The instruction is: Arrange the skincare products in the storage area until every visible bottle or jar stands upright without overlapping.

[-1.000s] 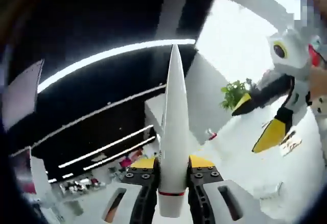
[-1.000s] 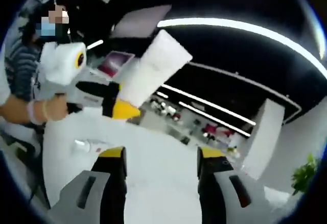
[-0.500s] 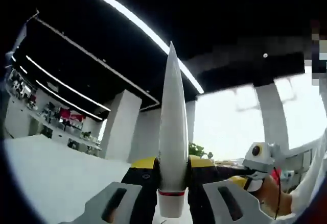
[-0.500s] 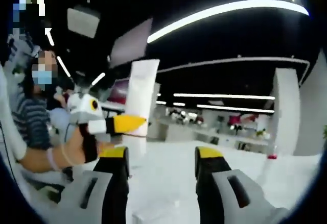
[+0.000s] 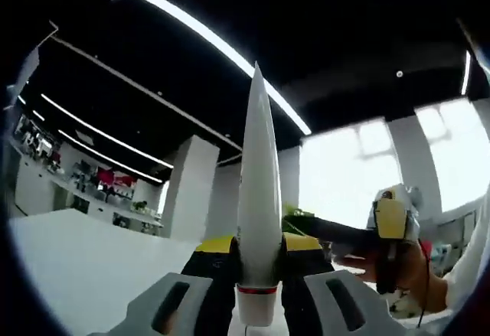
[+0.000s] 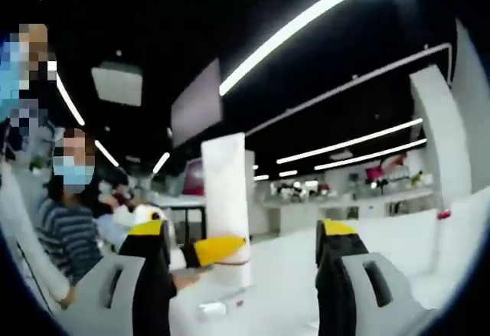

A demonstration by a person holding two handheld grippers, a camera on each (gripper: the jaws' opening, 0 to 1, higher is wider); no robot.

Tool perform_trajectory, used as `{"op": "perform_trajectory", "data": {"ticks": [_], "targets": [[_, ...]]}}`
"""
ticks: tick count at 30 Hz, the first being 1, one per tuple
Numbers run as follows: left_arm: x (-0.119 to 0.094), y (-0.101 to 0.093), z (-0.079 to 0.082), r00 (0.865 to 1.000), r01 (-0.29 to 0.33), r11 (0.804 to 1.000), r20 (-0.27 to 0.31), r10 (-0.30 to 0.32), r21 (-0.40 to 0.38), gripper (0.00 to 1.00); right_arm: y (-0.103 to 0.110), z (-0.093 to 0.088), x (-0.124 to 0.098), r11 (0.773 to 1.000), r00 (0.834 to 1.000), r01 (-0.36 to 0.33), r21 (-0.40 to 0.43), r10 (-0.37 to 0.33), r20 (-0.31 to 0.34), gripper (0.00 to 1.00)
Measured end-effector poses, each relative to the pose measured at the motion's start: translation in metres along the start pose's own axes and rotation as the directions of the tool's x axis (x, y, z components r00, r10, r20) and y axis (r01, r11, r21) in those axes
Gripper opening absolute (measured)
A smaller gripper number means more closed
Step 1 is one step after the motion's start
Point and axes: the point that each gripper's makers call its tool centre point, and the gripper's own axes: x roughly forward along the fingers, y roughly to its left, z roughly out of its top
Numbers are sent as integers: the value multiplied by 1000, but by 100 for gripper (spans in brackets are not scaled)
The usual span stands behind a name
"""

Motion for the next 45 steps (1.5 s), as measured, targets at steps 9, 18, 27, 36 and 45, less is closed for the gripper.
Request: {"op": "perform_trajectory", "data": {"ticks": [9,18,27,36,45], "targets": [[0,-12,-1,1000,-12,995,-20,14,98,19,16,22,11,995,998,21,-102,-14,64,68],[-11,-14,1,999,-33,988,-11,35,149,19,29,18,28,991,999,1,-132,4,35,84],[-13,-6,2,998,-65,987,1,66,148,19,34,10,31,991,1000,-24,-129,23,-12,81],[-8,-8,-10,994,-84,975,-51,97,205,19,21,9,32,998,1000,11,-66,-12,-19,69],[-2,-15,-25,989,-84,958,-90,113,274,19,16,0,33,999,998,31,-26,-32,-56,46]]}}
